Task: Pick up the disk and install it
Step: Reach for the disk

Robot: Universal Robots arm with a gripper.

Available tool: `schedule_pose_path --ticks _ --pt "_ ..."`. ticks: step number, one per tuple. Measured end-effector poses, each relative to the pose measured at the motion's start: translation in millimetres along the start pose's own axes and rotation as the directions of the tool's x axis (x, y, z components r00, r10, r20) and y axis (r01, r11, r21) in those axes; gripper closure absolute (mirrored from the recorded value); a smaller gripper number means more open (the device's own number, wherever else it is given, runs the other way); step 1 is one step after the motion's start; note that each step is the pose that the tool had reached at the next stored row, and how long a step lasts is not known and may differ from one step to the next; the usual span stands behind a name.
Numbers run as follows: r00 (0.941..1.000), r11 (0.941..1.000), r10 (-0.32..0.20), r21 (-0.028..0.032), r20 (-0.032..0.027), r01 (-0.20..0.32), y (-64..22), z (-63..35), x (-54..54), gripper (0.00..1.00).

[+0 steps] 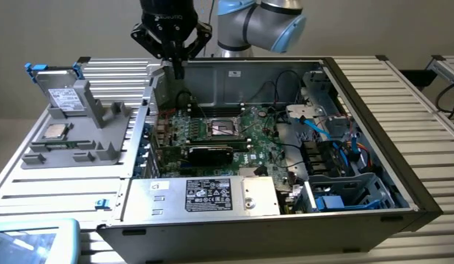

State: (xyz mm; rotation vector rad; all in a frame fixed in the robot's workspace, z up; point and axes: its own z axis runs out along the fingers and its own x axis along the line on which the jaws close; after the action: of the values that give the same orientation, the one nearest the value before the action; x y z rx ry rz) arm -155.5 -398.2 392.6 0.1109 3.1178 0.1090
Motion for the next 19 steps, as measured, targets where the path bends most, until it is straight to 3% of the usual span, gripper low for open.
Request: schedule_pose_path --ticks 15,19 --pt "1.0 1.0 0.0 0.0002 -0.0033 0.0 -0.4 -1.2 68.4 0.89" --pt "1.0 1.0 0.0 0.0003 -0.0037 0.0 7.6 -0.8 79.5 0.89"
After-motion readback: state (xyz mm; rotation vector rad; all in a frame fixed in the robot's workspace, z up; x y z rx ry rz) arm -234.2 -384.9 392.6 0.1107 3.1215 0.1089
